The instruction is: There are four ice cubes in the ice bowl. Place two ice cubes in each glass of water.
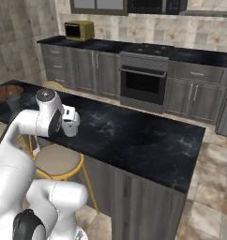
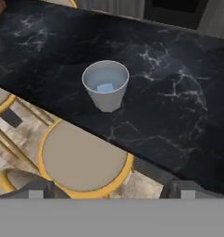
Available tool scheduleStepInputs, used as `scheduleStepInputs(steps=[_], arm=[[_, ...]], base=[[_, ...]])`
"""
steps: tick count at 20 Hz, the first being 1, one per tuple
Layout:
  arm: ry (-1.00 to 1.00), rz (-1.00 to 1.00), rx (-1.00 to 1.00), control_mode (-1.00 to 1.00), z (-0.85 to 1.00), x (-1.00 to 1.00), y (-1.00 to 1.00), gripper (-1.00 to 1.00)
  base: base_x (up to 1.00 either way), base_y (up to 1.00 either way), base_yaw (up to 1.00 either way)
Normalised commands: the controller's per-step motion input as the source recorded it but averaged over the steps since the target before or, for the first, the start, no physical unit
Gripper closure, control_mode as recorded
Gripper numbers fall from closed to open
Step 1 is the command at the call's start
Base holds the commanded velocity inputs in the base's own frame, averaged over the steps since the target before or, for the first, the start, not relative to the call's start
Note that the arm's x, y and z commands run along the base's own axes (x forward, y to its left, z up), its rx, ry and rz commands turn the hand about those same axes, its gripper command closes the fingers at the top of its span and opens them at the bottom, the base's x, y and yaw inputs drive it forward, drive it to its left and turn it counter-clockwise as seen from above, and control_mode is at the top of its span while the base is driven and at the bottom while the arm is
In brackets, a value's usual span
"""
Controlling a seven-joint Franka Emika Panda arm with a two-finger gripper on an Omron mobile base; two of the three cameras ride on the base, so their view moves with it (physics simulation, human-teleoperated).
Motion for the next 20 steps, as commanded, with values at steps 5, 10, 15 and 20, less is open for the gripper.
scheduleStepInputs(steps=[5, 10, 15, 20], arm=[[0.0, 0.0, 0.0, 1.0, 0.0, 0.0, 0.0, -1.0], [0.0, 0.0, 0.0, 1.0, 0.0, 0.0, 0.0, -1.0], [0.0, 0.0, 0.0, 1.0, 0.0, 0.0, 0.0, -1.0], [0.0, 0.0, 0.0, 1.0, 0.0, 0.0, 0.0, -1.0]], base=[[-0.84, 0.8, -0.34], [-0.13, 1.0, -0.43], [0.0, 1.0, -0.38], [-0.16, 1.0, -0.39]])
